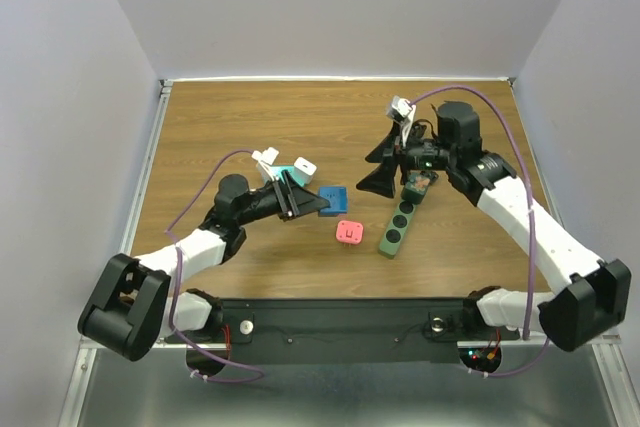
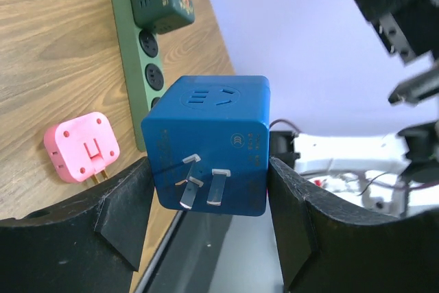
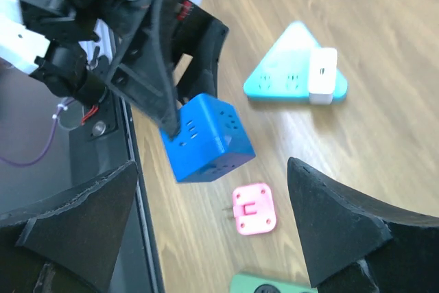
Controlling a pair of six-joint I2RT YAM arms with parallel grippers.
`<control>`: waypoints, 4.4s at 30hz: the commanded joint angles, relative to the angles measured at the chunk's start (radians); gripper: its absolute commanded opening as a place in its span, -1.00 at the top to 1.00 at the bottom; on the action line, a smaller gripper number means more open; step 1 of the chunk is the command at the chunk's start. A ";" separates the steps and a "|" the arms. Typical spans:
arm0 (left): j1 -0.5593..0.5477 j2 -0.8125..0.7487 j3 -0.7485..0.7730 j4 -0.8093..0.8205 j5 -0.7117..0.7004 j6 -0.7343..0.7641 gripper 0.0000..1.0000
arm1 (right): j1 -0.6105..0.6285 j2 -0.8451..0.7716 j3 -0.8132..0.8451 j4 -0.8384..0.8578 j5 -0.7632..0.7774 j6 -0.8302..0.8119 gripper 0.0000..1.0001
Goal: Insert the plug
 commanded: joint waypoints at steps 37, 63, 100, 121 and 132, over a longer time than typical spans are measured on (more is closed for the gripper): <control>0.021 -0.117 0.067 0.243 0.174 -0.520 1.00 | 0.235 -0.212 -0.223 0.391 0.116 -0.004 -0.89; 0.023 -0.126 0.081 0.223 0.149 -0.532 1.00 | 0.266 -0.203 -0.253 0.391 0.132 0.019 -0.89; 0.029 -0.140 0.043 0.229 0.119 -0.495 -0.12 | 0.312 -0.088 -0.270 0.589 0.246 0.165 0.99; 0.385 -0.017 0.222 -0.561 -0.359 0.362 -0.48 | 0.312 0.228 0.126 0.204 0.466 0.150 0.99; 0.389 0.166 0.219 -0.460 -0.391 0.404 -0.48 | 0.312 0.625 0.533 -0.129 0.389 0.124 0.99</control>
